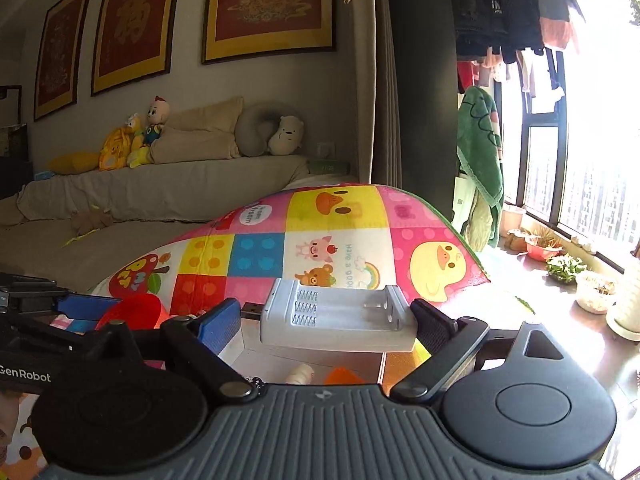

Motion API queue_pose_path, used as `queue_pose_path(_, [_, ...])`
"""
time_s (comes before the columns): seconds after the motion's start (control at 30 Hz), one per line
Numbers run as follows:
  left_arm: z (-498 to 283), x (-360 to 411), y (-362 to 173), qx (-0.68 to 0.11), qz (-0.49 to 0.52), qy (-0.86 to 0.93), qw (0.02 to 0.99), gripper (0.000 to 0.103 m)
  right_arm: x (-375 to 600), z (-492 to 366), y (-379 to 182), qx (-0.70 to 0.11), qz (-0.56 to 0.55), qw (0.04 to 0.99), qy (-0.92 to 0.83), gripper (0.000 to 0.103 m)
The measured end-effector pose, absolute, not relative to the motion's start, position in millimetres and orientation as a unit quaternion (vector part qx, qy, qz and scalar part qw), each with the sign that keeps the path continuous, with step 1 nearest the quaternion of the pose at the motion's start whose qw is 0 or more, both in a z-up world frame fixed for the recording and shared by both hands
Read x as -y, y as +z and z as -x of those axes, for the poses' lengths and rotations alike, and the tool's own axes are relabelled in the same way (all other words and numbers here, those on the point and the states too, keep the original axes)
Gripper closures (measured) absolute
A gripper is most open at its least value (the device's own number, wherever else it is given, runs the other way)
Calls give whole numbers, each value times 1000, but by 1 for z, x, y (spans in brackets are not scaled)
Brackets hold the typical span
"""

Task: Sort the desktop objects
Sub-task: 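Lower the charger and red lid into the pink box and open both grippers, then grasp the small yellow cup toy beside the pink basket with the right gripper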

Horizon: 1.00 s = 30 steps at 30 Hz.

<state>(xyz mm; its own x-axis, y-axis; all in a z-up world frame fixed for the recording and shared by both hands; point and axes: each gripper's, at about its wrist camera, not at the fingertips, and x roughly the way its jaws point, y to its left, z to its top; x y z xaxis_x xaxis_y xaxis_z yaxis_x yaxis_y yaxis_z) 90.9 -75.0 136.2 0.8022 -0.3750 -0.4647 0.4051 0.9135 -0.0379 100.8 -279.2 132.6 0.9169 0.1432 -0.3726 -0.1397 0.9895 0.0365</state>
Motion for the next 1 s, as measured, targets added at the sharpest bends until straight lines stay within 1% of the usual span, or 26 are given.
queue_pose_path(0.07, [-95,73,134,-241,-33,-202,949,34,283,-105,120,-205,-25,976,67,9])
queue_pose_path(0.17, [-100,74,128,-249,-36,-206,946,34,289,-92,105,-208,-40,975,67,3])
queue_pose_path(0.4, [-125,92,110,-270,-9,-215,938,33,278,-50,73,-230,-6,970,78,0])
queue_pose_path(0.47, [-130,96,109,-269,-12,-209,940,23,272,-43,67,-235,1,968,84,0])
queue_pose_path(0.5, [-130,95,108,-268,-14,-207,941,15,269,-40,64,-237,4,968,87,0])
queue_pose_path(0.53, [-127,93,107,-267,-16,-205,941,10,268,-37,63,-238,8,967,90,0])
queue_pose_path(0.8, [-73,40,79,-271,-51,-145,950,6,259,-30,53,-249,25,964,93,0])
queue_pose_path(1.0, [-31,-10,38,-311,-72,-62,946,3,239,-34,57,-257,35,958,121,0])
